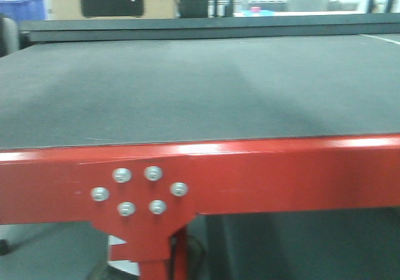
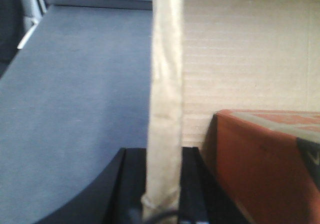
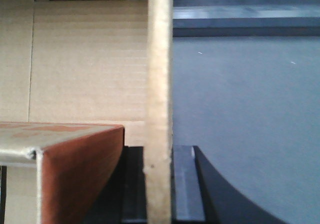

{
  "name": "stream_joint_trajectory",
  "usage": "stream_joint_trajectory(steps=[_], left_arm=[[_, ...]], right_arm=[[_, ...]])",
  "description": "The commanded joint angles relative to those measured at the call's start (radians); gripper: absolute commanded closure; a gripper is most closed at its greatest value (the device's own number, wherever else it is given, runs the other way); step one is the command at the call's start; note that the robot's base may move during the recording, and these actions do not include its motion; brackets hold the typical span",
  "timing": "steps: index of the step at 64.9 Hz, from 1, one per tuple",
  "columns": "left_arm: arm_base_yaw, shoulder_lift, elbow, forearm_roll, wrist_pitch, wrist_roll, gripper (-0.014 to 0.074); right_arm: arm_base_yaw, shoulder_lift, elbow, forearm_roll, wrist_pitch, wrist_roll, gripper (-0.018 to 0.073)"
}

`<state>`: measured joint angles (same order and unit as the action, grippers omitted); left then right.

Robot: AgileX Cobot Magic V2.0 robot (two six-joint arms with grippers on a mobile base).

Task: Stack two boxes on right shelf middle
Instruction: 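Hold the boxes raised while the base drives to the steel shelf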

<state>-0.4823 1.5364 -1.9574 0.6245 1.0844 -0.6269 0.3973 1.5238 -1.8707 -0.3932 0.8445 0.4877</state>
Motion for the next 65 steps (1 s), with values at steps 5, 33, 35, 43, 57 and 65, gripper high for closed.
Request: stream_joint_trajectory(steps=[5,33,35,43,57,65], left_arm=[[0.002,-0.013,-0.011,0.031,-0.028,-0.005,0.0708],[0.002,-0.013,-0.011,0.031,-0.028,-0.005,0.0708],[0.002,-0.013,-0.011,0.031,-0.028,-0.005,0.0708],[0.002,-0.013,-0.011,0.034,-0.028,-0.005,0.0708],[0.002,-0.013,-0.011,0.036,-0.028,-0.005,0.0708],[0.002,-0.013,-0.011,0.036,-0.028,-0.005,0.0708]], right_arm=[[-0.006,-0.017,-0.013,-0.023,-0.068,0.0,0.0715],[-0.006,-0.017,-0.013,-0.023,-0.068,0.0,0.0715],[-0.006,-0.017,-0.013,-0.023,-0.068,0.0,0.0715],[-0.006,-0.017,-0.013,-0.023,-0.068,0.0,0.0715],[-0.006,-0.017,-0.013,-0.023,-0.068,0.0,0.0715],[-0.006,-0.017,-0.013,-0.023,-0.068,0.0,0.0715]])
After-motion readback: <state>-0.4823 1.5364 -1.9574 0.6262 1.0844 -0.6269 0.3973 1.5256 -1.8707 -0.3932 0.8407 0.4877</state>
